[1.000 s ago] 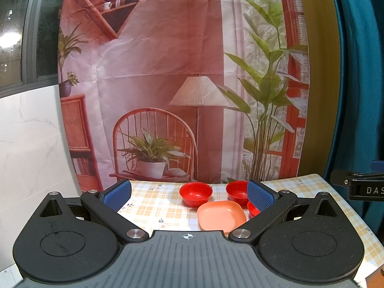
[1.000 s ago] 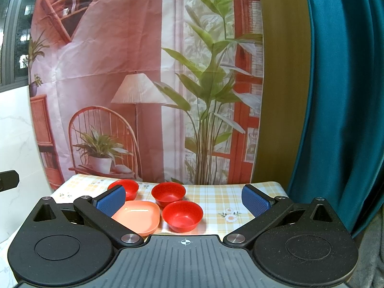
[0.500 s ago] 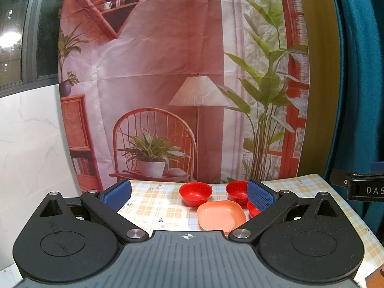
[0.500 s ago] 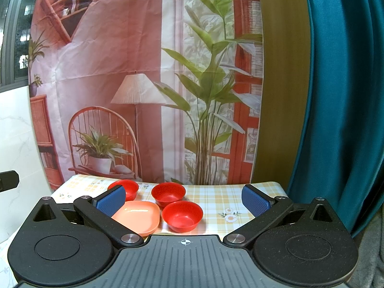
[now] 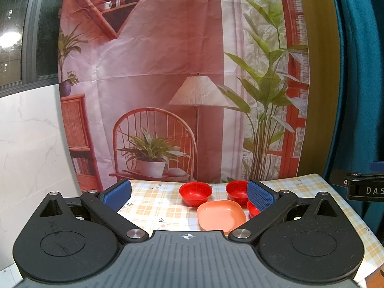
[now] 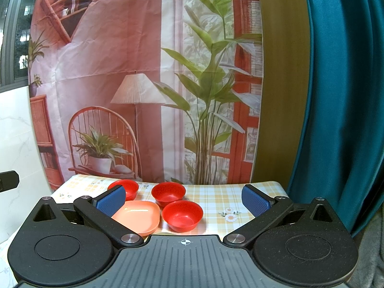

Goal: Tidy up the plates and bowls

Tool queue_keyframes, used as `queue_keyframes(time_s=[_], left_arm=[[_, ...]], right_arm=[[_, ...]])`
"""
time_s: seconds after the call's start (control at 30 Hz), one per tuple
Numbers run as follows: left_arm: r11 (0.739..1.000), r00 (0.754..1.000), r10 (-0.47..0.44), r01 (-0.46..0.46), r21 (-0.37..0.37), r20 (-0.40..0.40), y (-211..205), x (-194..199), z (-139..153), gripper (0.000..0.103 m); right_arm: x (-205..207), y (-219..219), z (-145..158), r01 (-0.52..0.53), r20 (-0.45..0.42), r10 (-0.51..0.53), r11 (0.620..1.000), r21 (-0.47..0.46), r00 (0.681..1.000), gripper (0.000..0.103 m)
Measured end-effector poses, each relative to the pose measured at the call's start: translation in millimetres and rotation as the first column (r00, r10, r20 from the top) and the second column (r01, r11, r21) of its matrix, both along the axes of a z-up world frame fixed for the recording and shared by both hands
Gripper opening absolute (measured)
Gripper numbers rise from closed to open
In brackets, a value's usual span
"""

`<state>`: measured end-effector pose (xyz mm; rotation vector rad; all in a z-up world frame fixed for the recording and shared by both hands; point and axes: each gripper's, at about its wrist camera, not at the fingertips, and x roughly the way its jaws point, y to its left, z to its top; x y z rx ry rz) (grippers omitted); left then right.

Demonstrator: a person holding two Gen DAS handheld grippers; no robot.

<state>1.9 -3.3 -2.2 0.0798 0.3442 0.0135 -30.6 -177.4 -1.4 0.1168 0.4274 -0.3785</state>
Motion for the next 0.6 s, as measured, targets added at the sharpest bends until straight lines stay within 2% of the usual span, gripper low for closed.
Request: queue_keyframes(time_s=[0.4, 0.6], left_arm=[[1.0, 1.0, 0.003, -0.003, -0.003, 0.003, 0.4, 0.5, -0.6, 0.103], [0.999, 0.999, 0.035, -0.036, 0.024, 0.014, 0.5, 8.4, -5.3, 0.103]], right_arm=[[0.9, -0.6, -3.6, -0.006, 0.005, 0.006, 1.0, 0.01, 1.0, 0.103], [4.9, -4.5, -18.7, -0.022, 0.083, 0.021, 1.0, 0.013, 0.996, 0.103]])
